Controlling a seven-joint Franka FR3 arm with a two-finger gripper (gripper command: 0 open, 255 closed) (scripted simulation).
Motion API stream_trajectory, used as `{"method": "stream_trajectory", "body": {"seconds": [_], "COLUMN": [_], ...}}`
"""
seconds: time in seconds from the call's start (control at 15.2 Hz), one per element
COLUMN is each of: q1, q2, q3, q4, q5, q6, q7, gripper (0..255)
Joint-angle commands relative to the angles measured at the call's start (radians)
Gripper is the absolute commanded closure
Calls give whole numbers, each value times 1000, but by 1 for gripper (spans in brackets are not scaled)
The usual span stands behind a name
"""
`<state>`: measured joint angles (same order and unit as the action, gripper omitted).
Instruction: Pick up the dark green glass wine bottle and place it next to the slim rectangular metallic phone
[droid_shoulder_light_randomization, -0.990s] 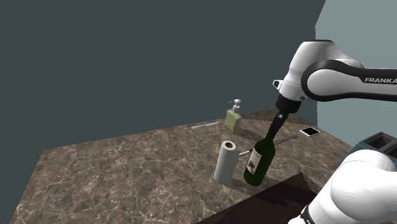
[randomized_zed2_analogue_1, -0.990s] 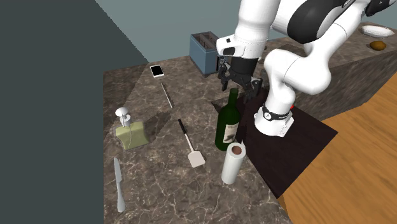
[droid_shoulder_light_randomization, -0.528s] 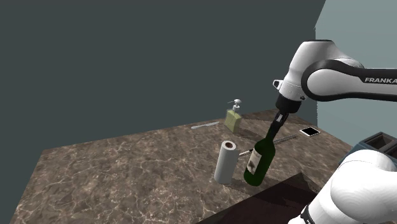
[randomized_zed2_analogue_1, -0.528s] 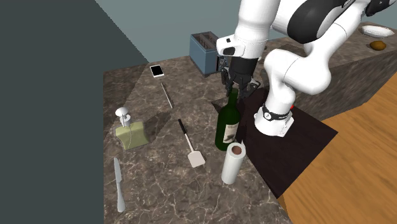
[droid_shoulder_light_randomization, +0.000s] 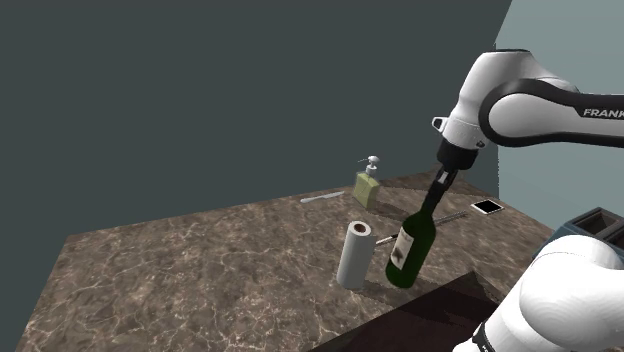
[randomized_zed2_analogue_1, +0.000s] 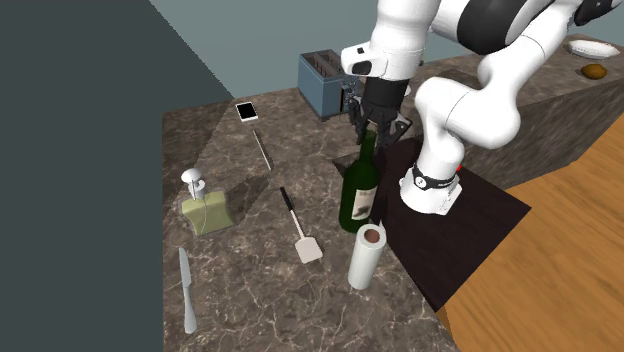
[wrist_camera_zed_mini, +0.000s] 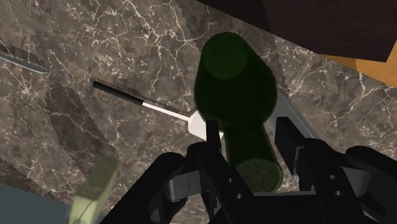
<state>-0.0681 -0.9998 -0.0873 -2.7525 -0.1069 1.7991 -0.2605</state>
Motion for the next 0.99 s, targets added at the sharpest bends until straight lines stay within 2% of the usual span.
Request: {"method": "stream_trajectory", "body": {"seconds": [0.0,0.92], "q1": [2,8], "q2": [2,39], "q3": [3,15], "q4": [27,233], "q5": [3,16], "q6": [-25,-194], "q7": [0,-7], "gripper": [255,255]}}
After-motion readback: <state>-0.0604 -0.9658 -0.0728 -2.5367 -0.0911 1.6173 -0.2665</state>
